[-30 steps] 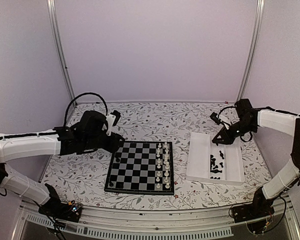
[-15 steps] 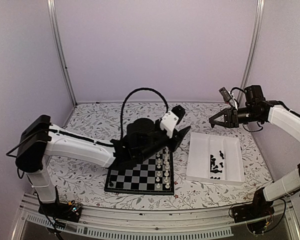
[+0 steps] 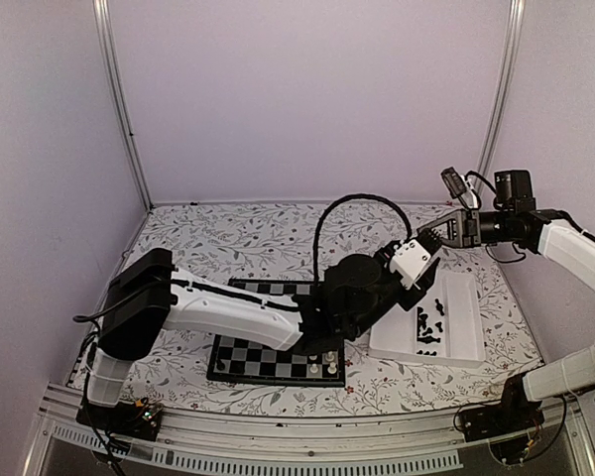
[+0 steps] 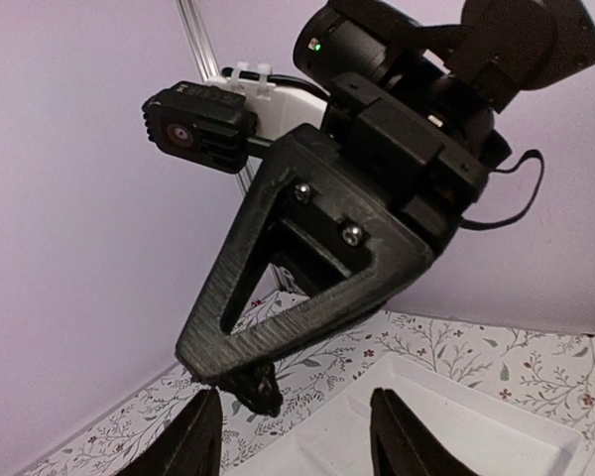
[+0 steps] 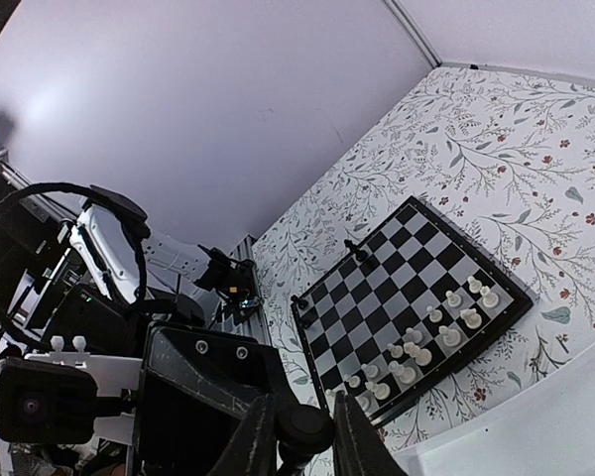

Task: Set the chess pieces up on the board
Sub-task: Place the chess piece on the chessboard.

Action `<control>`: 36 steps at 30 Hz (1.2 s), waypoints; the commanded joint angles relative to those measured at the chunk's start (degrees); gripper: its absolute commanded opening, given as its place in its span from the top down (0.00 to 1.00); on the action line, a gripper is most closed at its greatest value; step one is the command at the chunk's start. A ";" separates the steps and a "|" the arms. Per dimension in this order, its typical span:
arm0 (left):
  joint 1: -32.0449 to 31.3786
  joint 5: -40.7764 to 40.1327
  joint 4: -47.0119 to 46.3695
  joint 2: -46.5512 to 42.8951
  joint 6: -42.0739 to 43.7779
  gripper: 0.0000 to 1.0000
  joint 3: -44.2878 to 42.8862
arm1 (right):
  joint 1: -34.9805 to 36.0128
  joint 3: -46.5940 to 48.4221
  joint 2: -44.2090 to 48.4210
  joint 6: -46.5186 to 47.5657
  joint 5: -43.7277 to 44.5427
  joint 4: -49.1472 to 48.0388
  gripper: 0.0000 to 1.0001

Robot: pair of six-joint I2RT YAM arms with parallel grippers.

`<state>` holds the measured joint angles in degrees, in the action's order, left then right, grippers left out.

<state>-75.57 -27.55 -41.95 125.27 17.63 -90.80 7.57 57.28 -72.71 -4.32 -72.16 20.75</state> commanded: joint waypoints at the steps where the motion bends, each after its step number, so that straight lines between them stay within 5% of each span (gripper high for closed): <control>1: 0.42 -3.09 2.14 2.26 0.01 0.47 -4.63 | -0.20 -1.28 1.36 -3.30 -1.46 -2.95 0.79; 19: 2.77 -2.97 7.07 3.82 -7.12 0.61 -9.46 | -0.19 -2.99 2.37 -4.07 -1.53 -4.16 0.79; 28: 3.80 -0.46 6.74 1.46 -8.93 0.87 -7.25 | -0.21 -3.75 2.40 -4.23 -1.48 -4.88 0.78; 31: 4.13 0.25 7.56 -0.64 -9.35 0.94 -4.92 | -0.31 -3.22 2.35 -3.76 -1.58 -4.73 0.67; 34: 4.69 1.71 13.02 -4.07 -10.60 0.96 -3.11 | -1.61 0.11 2.02 -1.06 -1.25 -1.83 0.42; 36: 5.29 3.27 20.12 -7.00 -12.31 0.97 -2.43 | -3.16 4.38 1.21 3.33 -0.58 3.25 0.34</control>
<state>-72.16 -27.29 -31.64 125.69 8.27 -94.70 6.37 55.20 -71.57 -7.18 -72.34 17.87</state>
